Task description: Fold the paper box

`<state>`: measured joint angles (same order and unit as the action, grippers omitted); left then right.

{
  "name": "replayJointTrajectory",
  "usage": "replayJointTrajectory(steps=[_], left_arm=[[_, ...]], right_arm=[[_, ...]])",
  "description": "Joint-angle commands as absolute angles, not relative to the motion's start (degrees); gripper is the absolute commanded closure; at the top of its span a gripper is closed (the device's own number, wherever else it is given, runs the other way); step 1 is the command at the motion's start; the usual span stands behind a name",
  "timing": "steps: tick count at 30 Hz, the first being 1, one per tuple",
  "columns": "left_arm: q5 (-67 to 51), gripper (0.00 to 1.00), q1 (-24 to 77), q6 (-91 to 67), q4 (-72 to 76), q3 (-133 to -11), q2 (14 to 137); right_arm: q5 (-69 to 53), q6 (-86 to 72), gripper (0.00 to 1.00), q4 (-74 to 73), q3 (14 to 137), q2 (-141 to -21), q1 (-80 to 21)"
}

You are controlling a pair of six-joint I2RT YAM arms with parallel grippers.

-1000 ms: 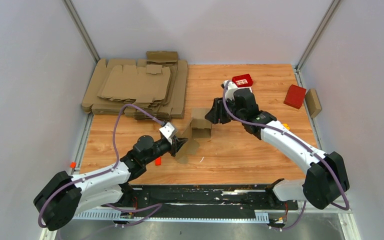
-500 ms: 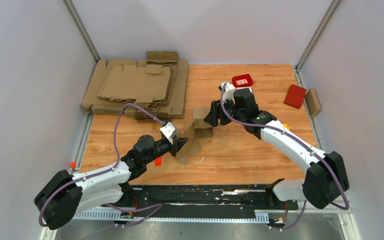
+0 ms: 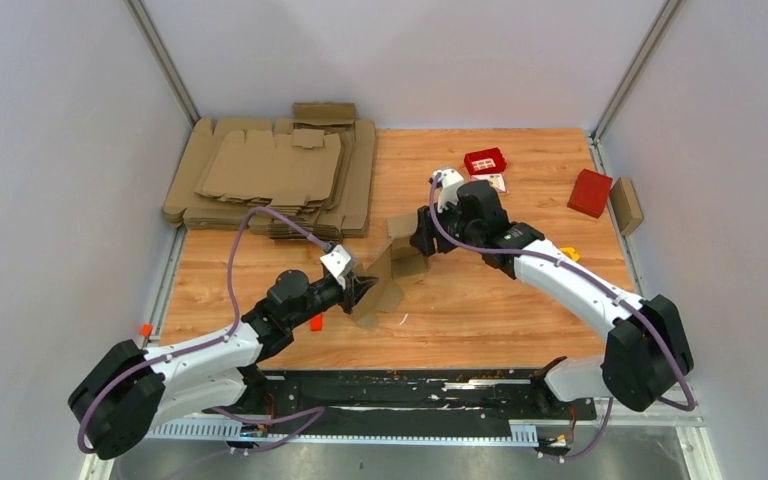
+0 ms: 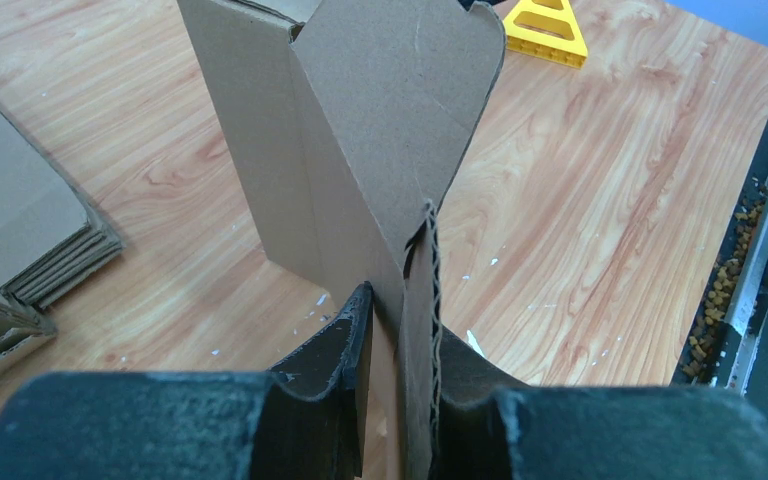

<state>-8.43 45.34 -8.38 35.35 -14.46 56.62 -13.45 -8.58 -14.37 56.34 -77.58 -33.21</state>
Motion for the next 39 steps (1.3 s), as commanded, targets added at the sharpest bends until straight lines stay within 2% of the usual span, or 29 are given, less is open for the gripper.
replayJointTrajectory(steps=[1, 5, 9, 12, 13, 16, 22, 25, 27, 30, 32, 39], left_arm=[[-9.64, 0.77, 45.54, -7.97, 36.57, -16.56, 56.49], [-9.89, 0.77, 45.54, -8.00, 36.65, -16.62, 56.83], [-10.14, 0.77, 45.54, -8.06, 36.74, -16.66, 57.08], [-10.33, 0.77, 45.53, -8.09, 36.78, -16.71, 57.26], [-10.42, 0.77, 45.53, -8.09, 36.82, -16.70, 57.36], [-10.80, 0.77, 45.53, -8.09, 36.74, -16.88, 57.55], [-10.90, 0.77, 45.53, -8.01, 36.36, -17.05, 57.70], [-10.78, 0.77, 45.53, -7.91, 36.15, -17.14, 57.74], [-10.81, 0.76, 45.57, -7.91, 35.90, -17.20, 57.75], [-10.83, 0.76, 45.57, -7.83, 35.65, -17.40, 58.17], [-10.93, 0.72, 45.53, -7.74, 34.95, -17.81, 58.36], [-7.27, 0.35, 45.53, -9.29, 27.59, -20.83, 55.84]], right_arm=[[-8.48, -5.95, 0.45, -14.75, 59.29, -78.84, -34.92], [-7.75, -5.97, 0.50, -12.97, 58.63, -79.03, -35.33], [-6.61, -6.35, 0.60, -8.87, 56.42, -77.87, -35.69], [-5.39, -6.82, 0.61, -3.93, 53.68, -76.35, -35.92], [-5.35, -6.74, 0.60, -2.14, 52.87, -76.03, -35.99], [-3.83, -6.00, 0.46, -0.84, 52.21, -76.05, -36.33], [-0.09, -5.26, 0.42, 0.40, 51.26, -76.01, -36.40], [-0.21, -5.27, 0.37, 3.61, 49.86, -75.66, -36.45], [-0.15, -5.23, 0.30, 3.95, 49.49, -75.92, -36.40], [-0.09, -5.16, 0.29, 4.50, 49.10, -76.20, -36.37], [-0.85, -5.00, 0.34, 6.30, 48.13, -75.91, -36.31], [-3.59, -4.76, 0.40, 8.70, 46.87, -75.06, -36.04]])
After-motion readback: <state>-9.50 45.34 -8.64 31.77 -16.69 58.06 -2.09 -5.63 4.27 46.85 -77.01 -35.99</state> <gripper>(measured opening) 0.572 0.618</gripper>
